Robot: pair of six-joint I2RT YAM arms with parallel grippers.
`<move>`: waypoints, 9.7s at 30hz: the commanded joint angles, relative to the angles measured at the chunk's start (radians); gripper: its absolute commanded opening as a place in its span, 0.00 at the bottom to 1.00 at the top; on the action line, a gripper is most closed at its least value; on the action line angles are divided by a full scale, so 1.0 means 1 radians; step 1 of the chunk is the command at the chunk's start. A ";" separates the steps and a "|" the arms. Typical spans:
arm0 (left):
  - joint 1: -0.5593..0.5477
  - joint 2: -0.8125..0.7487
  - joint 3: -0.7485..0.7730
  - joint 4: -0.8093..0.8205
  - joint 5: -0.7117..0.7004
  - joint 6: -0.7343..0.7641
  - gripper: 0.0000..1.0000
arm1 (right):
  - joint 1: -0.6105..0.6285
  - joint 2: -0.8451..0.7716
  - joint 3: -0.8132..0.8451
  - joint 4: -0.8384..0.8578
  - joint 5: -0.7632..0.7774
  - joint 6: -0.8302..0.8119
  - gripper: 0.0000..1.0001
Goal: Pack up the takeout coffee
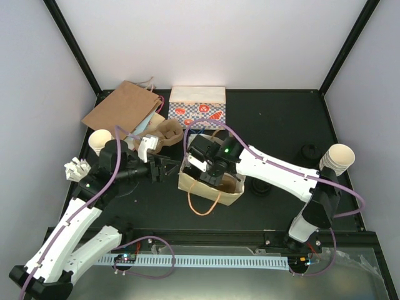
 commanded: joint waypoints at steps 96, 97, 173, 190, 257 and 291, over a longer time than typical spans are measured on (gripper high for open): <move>-0.021 0.477 0.428 -0.023 -0.145 0.277 0.02 | -0.163 -0.266 0.225 -0.069 0.073 0.253 0.81; -0.021 0.492 0.446 -0.016 -0.150 0.282 0.02 | -0.170 -0.256 0.238 -0.075 0.084 0.256 0.81; 0.205 0.284 0.414 -0.580 -0.759 0.154 0.72 | -0.232 -0.718 -0.380 0.215 -0.043 0.596 1.00; 0.437 0.527 0.521 -0.443 -0.880 0.225 0.67 | -0.233 -0.832 -0.420 0.184 -0.057 0.556 1.00; 0.510 0.794 0.764 -0.684 -0.830 0.276 0.02 | -0.232 -0.823 -0.418 0.162 -0.058 0.558 1.00; 0.386 0.833 0.783 -0.756 -0.987 0.251 0.02 | -0.233 -0.819 -0.416 0.166 -0.077 0.556 1.00</move>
